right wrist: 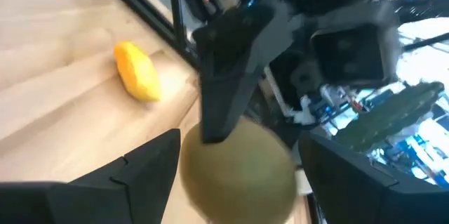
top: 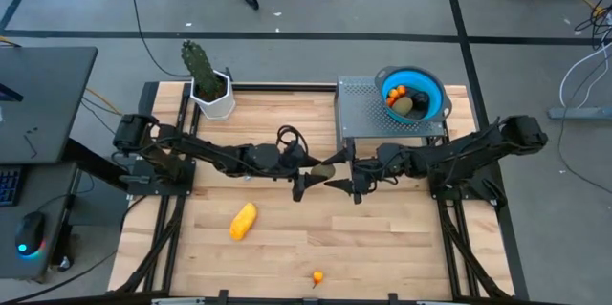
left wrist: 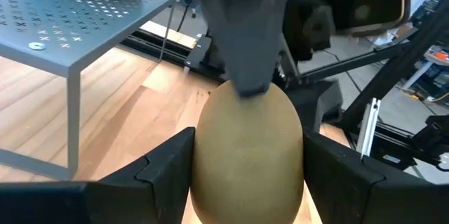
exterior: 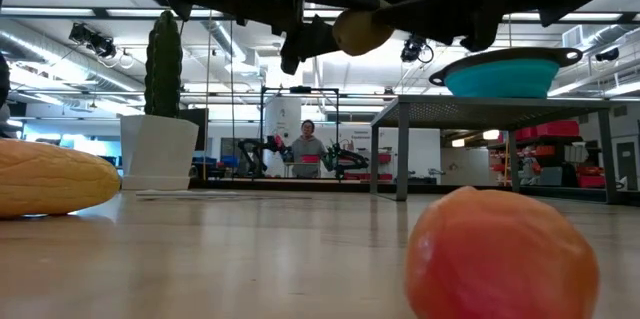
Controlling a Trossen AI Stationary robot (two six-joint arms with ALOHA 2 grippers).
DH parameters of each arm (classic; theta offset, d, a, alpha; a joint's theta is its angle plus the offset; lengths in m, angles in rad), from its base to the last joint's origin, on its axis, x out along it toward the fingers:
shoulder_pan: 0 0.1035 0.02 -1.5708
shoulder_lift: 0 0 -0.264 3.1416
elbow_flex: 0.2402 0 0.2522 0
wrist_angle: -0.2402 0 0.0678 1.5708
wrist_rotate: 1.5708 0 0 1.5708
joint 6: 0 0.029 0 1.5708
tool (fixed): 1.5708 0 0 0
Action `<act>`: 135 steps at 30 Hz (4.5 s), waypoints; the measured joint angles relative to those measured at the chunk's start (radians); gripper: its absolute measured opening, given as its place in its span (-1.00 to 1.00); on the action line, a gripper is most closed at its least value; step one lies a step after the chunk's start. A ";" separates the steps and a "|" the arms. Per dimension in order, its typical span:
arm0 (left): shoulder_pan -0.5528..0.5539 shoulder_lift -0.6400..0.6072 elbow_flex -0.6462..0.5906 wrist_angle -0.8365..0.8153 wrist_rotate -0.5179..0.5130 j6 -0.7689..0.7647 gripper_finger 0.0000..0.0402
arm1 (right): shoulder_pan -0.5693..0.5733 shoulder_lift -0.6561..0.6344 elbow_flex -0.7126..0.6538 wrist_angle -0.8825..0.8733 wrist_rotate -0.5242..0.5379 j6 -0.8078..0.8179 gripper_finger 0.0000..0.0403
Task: Pick & Place Fruit
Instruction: Put the kiwi into the blue strainer bowl on the shelf
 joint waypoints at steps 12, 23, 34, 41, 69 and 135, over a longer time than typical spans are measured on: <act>0.009 -0.001 0.049 -0.129 -0.003 0.021 0.22 | 0.007 0.060 0.000 0.053 0.055 -0.008 0.49; 0.009 -0.001 0.049 -0.125 -0.001 0.020 0.22 | 0.022 0.060 0.000 0.044 0.055 0.000 0.49; 0.009 -0.001 0.049 -0.123 0.010 0.018 0.22 | 0.022 0.060 0.000 0.045 0.055 -0.001 0.37; 0.009 -0.001 0.049 -0.124 0.023 0.021 0.22 | 0.022 0.059 0.000 0.041 0.054 0.000 0.25; 0.009 -0.001 0.048 -0.108 0.060 0.061 0.22 | 0.025 0.058 0.000 0.043 0.055 -0.004 0.19; 0.011 -0.002 0.048 -0.062 0.047 0.073 0.29 | 0.067 0.058 -0.001 0.065 0.158 -0.015 0.20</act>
